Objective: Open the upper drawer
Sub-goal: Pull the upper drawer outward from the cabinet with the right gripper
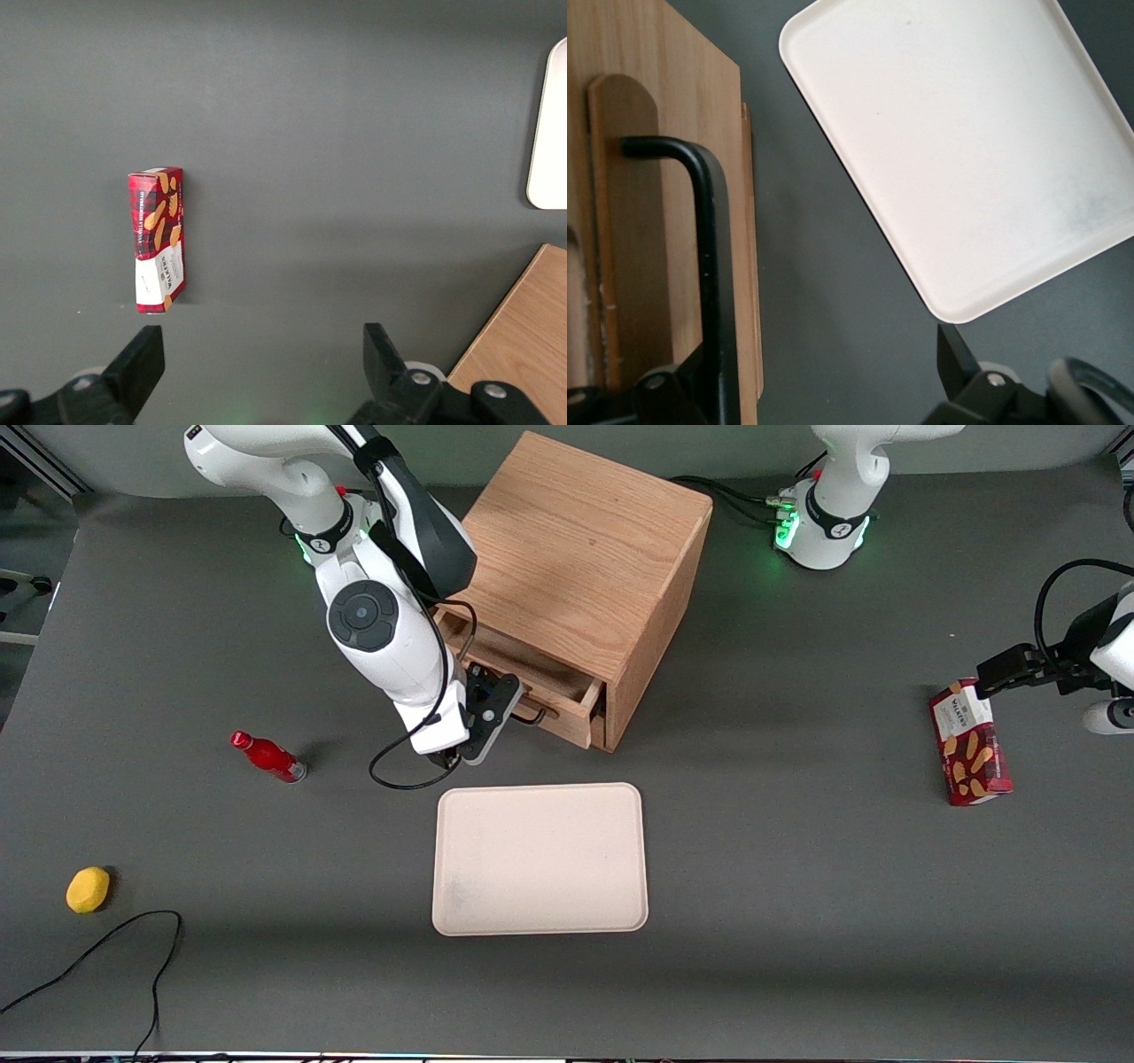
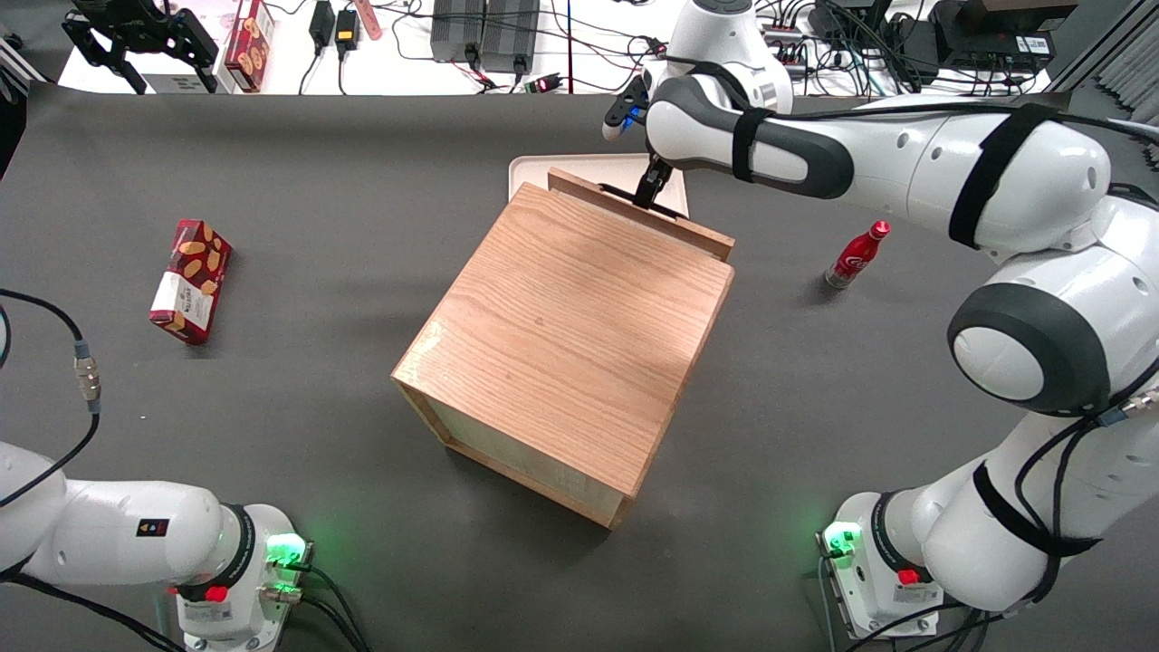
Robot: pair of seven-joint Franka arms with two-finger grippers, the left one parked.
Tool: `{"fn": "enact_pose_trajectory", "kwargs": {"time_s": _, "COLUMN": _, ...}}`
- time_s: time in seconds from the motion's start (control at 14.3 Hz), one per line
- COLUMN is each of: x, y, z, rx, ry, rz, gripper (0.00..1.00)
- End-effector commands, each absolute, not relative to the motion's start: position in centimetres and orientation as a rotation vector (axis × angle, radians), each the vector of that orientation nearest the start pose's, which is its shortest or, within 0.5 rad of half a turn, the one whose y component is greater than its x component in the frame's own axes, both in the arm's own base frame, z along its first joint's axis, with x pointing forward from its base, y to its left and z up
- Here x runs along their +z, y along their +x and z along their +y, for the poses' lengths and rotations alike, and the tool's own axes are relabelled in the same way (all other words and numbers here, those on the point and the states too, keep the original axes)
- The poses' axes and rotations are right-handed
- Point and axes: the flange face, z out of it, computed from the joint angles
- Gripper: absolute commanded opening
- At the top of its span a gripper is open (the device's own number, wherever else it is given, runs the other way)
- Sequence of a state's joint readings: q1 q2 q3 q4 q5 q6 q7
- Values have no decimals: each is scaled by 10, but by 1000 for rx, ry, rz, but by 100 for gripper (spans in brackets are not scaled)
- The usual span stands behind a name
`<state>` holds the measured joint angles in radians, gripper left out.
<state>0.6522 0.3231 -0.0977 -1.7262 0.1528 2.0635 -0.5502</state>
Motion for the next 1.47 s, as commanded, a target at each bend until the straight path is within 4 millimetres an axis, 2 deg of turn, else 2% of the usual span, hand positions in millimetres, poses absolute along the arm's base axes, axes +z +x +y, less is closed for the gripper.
{"fn": "enact_pose_trajectory", "kwargs": {"time_s": 0.0, "x": 399, "y": 561, "z": 344, "rx": -43, "ry": -2624, "rz": -1550, "gripper": 100}}
{"fn": "enact_pose_trajectory", "kwargs": {"time_s": 0.28, "x": 402, "y": 567, "z": 336, "rx": -47, "ry": -2635, "rz": -1535, "gripper": 100}}
{"fn": "enact_pose_trajectory", "kwargs": {"time_s": 0.77, "x": 403, "y": 582, "z": 335, "rx": -13, "ry": -2620, "rz": -1562, "gripper": 100}}
{"fn": "enact_pose_trajectory", "kwargs": {"time_s": 1.26, "x": 397, "y": 598, "z": 311, "rx": -3, "ry": -2620, "rz": -1571, "gripper": 100}}
{"fn": "enact_pose_trajectory", "kwargs": {"time_s": 1.4, "x": 394, "y": 599, "z": 312, "rx": -1, "ry": -2620, "rz": -1572, "gripper": 100}}
